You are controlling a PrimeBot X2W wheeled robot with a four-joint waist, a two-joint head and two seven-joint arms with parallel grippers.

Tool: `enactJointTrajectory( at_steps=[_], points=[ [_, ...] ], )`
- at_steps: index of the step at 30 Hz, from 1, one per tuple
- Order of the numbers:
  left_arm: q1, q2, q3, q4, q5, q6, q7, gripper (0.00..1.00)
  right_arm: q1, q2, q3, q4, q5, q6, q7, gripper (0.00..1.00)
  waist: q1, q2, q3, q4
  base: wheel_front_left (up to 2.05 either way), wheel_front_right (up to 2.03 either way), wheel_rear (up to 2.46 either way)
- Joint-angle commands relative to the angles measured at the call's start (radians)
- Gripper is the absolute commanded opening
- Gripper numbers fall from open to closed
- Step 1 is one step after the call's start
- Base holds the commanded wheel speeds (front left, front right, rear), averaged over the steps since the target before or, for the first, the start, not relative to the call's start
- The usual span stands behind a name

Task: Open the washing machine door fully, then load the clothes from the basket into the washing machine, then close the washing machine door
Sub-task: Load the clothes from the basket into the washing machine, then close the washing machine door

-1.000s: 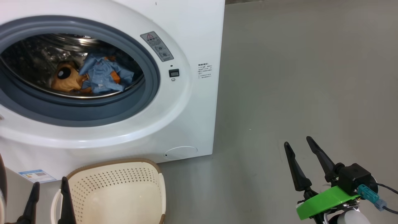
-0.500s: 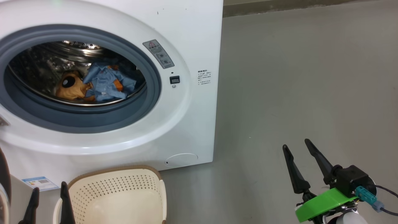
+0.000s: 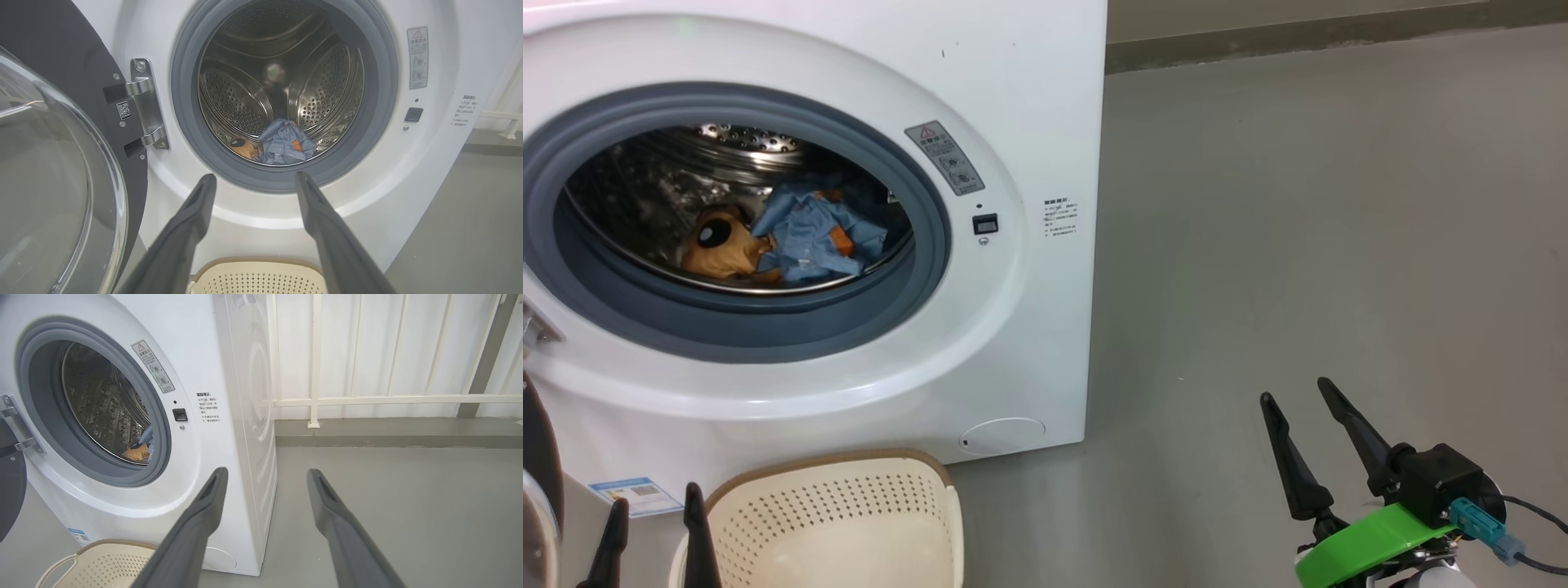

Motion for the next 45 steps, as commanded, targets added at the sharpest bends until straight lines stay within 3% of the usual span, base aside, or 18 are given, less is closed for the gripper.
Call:
enactJointTrajectory(
  at_steps=[1, 30, 45],
  points=[
    [-0.008, 0.01, 0.03, -0.018, 0.01, 0.005, -0.005, 1.0, 0.0, -0.003, 0.027, -0.021, 0.003, 0.002, -0.005, 1.0, 0.0, 0.0, -0.003, 0.0, 0.0, 0.0, 0.0],
    [-0.016, 0.01, 0.031, -0.007, 0.008, 0.006, -0.005, 1.0, -0.003, 0.001, 0.027, -0.023, 0.006, 0.002, -0.005, 1.0, 0.0, 0.0, 0.002, 0.008, -0.02, 0.02, 0.0],
    [-0.028, 0.01, 0.04, -0.006, 0.012, 0.014, -0.005, 1.0, -0.007, 0.005, 0.024, -0.024, 0.009, 0.002, -0.005, 1.0, 0.0, 0.0, 0.013, 0.004, -1.35, 1.35, 0.0]
  ],
)
